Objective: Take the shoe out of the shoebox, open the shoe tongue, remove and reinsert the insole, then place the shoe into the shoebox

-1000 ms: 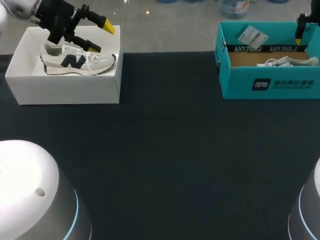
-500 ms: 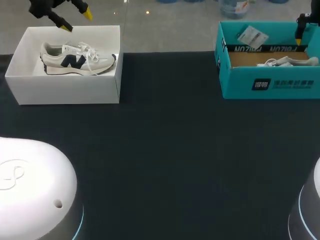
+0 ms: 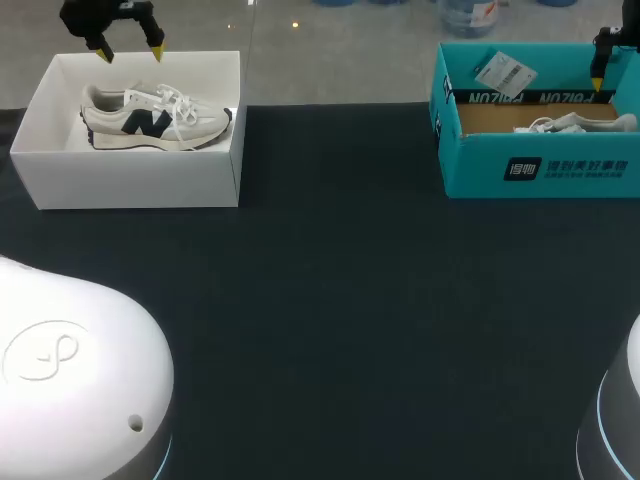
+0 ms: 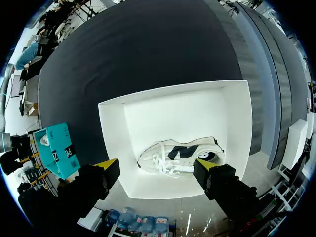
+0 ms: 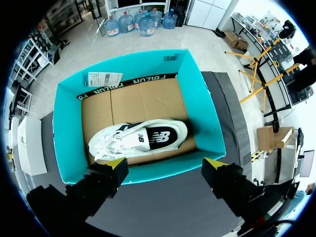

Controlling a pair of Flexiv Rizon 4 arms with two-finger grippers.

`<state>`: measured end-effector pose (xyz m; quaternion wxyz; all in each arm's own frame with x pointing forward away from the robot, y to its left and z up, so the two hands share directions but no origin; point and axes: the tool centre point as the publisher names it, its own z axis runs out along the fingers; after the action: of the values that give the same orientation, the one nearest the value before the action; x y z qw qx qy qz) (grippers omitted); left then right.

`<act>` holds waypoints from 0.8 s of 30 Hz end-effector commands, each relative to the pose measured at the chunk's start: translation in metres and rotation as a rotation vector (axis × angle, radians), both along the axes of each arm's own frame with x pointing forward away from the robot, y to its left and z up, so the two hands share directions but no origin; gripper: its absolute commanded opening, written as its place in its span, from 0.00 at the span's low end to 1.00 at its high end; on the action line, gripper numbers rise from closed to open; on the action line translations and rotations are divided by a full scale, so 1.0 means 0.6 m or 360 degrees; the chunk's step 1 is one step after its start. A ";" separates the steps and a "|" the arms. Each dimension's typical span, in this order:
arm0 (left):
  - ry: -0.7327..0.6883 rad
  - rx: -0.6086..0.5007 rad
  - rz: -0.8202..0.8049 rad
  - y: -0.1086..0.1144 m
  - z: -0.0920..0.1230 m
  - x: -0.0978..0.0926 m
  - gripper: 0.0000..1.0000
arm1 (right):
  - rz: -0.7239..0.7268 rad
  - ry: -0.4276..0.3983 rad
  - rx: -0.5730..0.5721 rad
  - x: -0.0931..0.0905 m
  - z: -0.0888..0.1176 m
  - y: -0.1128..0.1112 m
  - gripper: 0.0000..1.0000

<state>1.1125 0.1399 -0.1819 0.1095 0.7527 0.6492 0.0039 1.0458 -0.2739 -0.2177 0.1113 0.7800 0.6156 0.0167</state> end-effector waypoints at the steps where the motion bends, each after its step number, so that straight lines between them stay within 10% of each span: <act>1: -0.0002 0.0077 0.0015 -0.006 0.003 0.003 1.00 | -0.0002 -0.0001 0.0000 0.000 0.000 0.000 1.00; 10: 0.0064 0.0016 0.0011 -0.022 -0.002 -0.009 1.00 | -0.0002 -0.0001 0.0000 0.000 0.000 0.000 1.00; 24: 0.0078 0.0276 0.0103 0.089 -0.060 0.104 1.00 | -0.0002 -0.0001 0.0000 0.000 0.000 0.000 1.00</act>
<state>1.1512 0.1887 -0.2099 0.0410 0.7348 0.6741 0.0627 1.0458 -0.2740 -0.2177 0.1114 0.7801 0.6155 0.0168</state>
